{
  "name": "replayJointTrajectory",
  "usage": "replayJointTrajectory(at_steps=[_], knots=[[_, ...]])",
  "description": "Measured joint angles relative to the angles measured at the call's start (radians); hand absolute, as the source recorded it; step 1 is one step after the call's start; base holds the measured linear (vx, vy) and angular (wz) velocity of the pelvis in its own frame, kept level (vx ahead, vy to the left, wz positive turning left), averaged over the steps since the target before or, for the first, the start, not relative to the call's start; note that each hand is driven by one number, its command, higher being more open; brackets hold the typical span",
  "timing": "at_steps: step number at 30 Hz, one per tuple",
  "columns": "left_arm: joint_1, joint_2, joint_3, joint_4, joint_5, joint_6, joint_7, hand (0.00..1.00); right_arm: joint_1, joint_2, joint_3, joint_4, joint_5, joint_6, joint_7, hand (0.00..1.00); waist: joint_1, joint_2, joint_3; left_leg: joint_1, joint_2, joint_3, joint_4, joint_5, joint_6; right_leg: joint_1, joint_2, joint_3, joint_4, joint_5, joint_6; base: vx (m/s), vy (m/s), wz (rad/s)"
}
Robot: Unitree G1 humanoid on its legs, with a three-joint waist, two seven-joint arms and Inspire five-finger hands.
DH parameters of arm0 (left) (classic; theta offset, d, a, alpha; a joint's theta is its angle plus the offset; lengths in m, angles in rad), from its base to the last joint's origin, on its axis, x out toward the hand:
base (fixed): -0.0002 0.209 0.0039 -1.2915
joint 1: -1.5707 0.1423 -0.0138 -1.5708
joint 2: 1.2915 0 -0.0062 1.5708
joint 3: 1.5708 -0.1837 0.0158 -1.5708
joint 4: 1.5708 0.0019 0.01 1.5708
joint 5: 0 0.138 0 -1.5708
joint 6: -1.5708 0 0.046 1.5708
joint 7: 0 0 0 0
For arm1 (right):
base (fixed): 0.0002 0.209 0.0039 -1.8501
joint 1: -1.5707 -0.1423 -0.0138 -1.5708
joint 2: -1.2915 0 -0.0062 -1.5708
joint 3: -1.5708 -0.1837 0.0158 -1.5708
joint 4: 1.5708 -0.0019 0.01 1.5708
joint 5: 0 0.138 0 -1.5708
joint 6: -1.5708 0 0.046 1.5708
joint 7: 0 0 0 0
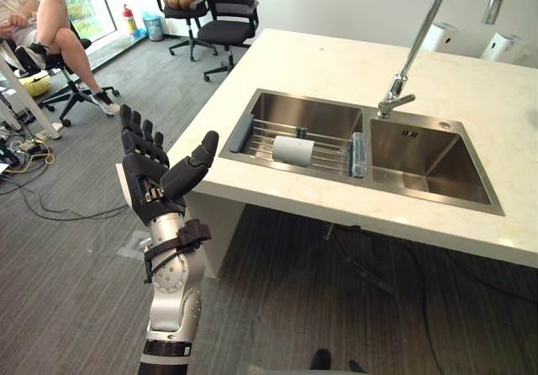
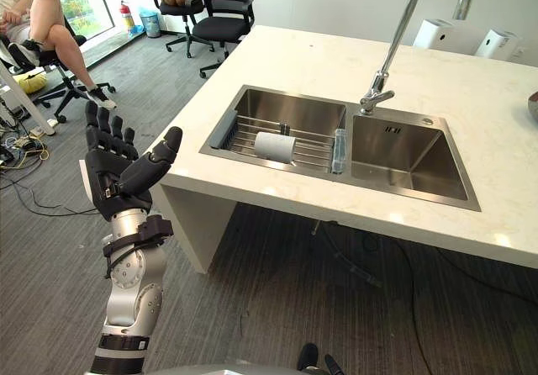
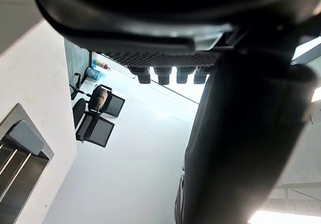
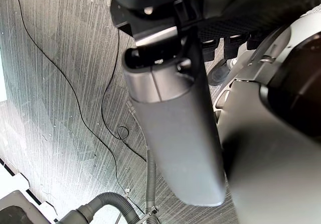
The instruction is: Walk over to the sink, pick up the cup, carry it to the dishwasher, place the cup inside the dishwasher, then close the dishwasher door
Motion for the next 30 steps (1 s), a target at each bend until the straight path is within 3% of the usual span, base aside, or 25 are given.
replayJointTrajectory(at_steps=[4, 8, 11, 13, 14, 15, 16, 17, 18, 19, 20, 21, 22, 24, 26, 28, 30], knots=[[-0.004, -0.003, -0.005, 0.0, -0.005, 0.003, -0.001, 1.0, -0.001, 0.0, 0.0, 0.0, 0.0, 0.0, 0.0, 1.0, -0.002, 0.0, 0.0, 0.001, -0.001, 0.001, -0.001, 0.0, 0.0, 0.0, -0.001, 0.0, 0.001, 0.0, 0.0, 0.0, 0.0, 0.0], [-0.035, -0.009, -0.027, 0.0, -0.063, 0.068, -0.004, 1.0, -0.008, -0.002, 0.001, 0.0, 0.007, 0.001, -0.019, 1.0, -0.013, 0.005, 0.003, 0.034, 0.002, 0.015, -0.027, -0.004, 0.008, 0.002, -0.006, 0.002, 0.04, -0.023, 0.005, 0.0, -0.001, -0.02], [-0.066, -0.007, -0.067, 0.0, -0.093, 0.134, -0.013, 1.0, -0.03, -0.014, 0.002, -0.007, 0.008, 0.019, -0.06, 1.0, -0.043, 0.02, 0.006, 0.075, 0.027, 0.053, -0.031, -0.014, 0.023, -0.002, -0.012, 0.001, 0.133, -0.084, 0.013, 0.01, -0.013, 0.0], [-0.088, -0.007, -0.077, 0.007, -0.1, 0.179, -0.031, 1.0, -0.038, -0.033, 0.034, -0.022, 0.009, 0.053, -0.101, 1.0, -0.055, 0.04, -0.007, 0.092, 0.058, 0.074, 0.04, -0.04, 0.088, -0.017, 0.008, -0.019, 0.275, -0.194, -0.005, 0.1, -0.077, -0.15], [-0.104, 0.0, -0.07, 0.016, -0.117, 0.189, -0.041, 1.0, -0.041, -0.036, 0.043, -0.029, 0.009, 0.058, -0.116, 1.0, -0.057, 0.034, -0.006, 0.041, 0.071, 0.091, 0.166, -0.055, 0.115, -0.015, 0.009, -0.023, 0.306, -0.237, -0.018, 0.16, -0.163, -0.02], [-0.134, -0.002, -0.065, 0.032, -0.16, 0.217, -0.057, 1.0, -0.046, -0.052, 0.042, -0.038, 0.011, 0.077, -0.152, 1.0, -0.066, 0.062, 0.008, -0.096, 0.14, 0.094, 0.475, -0.059, 0.155, 0.013, 0.026, -0.03, 0.31, -0.272, -0.033, 0.15, -0.179, 0.07], [-0.142, -0.008, -0.061, 0.028, -0.177, 0.224, -0.08, 1.0, -0.049, -0.074, 0.037, -0.046, 0.012, 0.089, -0.172, 1.0, -0.063, 0.098, 0.028, -0.169, 0.183, 0.052, 0.681, 0.001, 0.232, 0.059, 0.056, -0.032, 0.301, -0.288, -0.032, 0.13, -0.201, 0.02], [-0.141, -0.007, -0.061, 0.027, -0.177, 0.224, -0.09, 1.0, -0.048, -0.081, 0.028, -0.046, 0.017, 0.092, -0.178, 1.0, -0.06, 0.116, 0.035, -0.187, 0.194, 0.027, 0.741, 0.05, 0.245, 0.081, 0.067, -0.029, 0.295, -0.298, -0.033, 0.17, -0.157, -0.13], [-0.141, 0.003, -0.062, 0.026, -0.177, 0.23, -0.116, 1.0, -0.048, -0.082, -0.007, -0.042, 0.03, 0.095, -0.183, 1.0, -0.05, 0.118, 0.042, -0.209, 0.201, -0.003, 0.811, 0.17, 0.21, 0.135, 0.072, -0.016, 0.259, -0.307, -0.042, 0.24, -0.142, -0.21], [-0.143, 0.02, -0.068, 0.011, -0.174, 0.232, -0.144, 1.0, -0.05, -0.079, -0.024, -0.041, 0.034, 0.093, -0.181, 1.0, -0.043, 0.117, 0.042, -0.22, 0.191, 0.003, 0.821, 0.135, 0.155, 0.167, 0.064, -0.005, 0.231, -0.311, -0.048, 0.28, -0.147, -0.17], [-0.145, 0.027, -0.075, -0.002, -0.174, 0.235, -0.161, 1.0, -0.057, -0.081, -0.037, -0.041, 0.034, 0.089, -0.18, 1.0, -0.043, 0.116, 0.042, -0.234, 0.18, 0.007, 0.808, 0.081, 0.123, 0.175, 0.06, -0.004, 0.217, -0.312, -0.049, 0.28, -0.156, -0.21], [-0.15, 0.039, -0.098, -0.032, -0.174, 0.239, -0.189, 1.0, -0.073, -0.088, -0.05, -0.041, 0.032, 0.079, -0.178, 1.0, -0.037, 0.109, 0.042, -0.253, 0.152, 0.026, 0.726, 0.024, 0.095, 0.187, 0.05, 0.006, 0.192, -0.308, -0.056, 0.2, -0.13, -0.18], [-0.15, 0.044, -0.108, -0.052, -0.174, 0.246, -0.199, 1.0, -0.083, -0.089, -0.045, -0.042, 0.031, 0.074, -0.176, 1.0, -0.032, 0.106, 0.043, -0.254, 0.138, 0.042, 0.662, 0.008, 0.083, 0.194, 0.046, 0.015, 0.18, -0.305, -0.059, 0.28, -0.136, -0.42], [-0.15, 0.058, -0.14, -0.126, -0.174, 0.263, -0.218, 1.0, -0.12, -0.103, -0.008, -0.045, 0.022, 0.048, -0.172, 1.0, -0.005, 0.104, 0.042, -0.253, 0.085, 0.046, 0.378, 0.012, 0.047, 0.209, 0.043, 0.061, 0.16, -0.301, -0.046, 0.29, -0.079, -0.66], [-0.15, 0.06, -0.139, -0.15, -0.174, 0.264, -0.223, 1.0, -0.154, -0.114, 0.0, -0.041, 0.009, 0.037, -0.171, 1.0, 0.003, 0.104, 0.041, -0.241, 0.056, 0.047, 0.209, 0.053, 0.004, 0.223, 0.043, 0.091, 0.147, -0.309, -0.034, 0.24, -0.004, -0.7], [-0.149, 0.059, -0.138, -0.155, -0.178, 0.266, -0.228, 1.0, -0.171, -0.114, 0.001, -0.04, 0.036, 0.029, -0.18, 1.0, 0.006, 0.105, 0.034, -0.224, 0.035, 0.059, 0.105, 0.126, 0.01, 0.24, 0.045, 0.111, 0.139, -0.324, -0.013, 0.3, 0.092, -0.6], [-0.143, 0.057, -0.138, -0.157, -0.201, 0.274, -0.231, 1.0, -0.167, -0.117, -0.004, -0.038, 0.064, 0.03, -0.189, 1.0, 0.011, 0.109, 0.008, -0.194, 0.016, 0.06, 0.045, 0.178, 0.044, 0.239, 0.05, 0.129, 0.161, -0.374, 0.017, 0.37, 0.202, -0.38]])
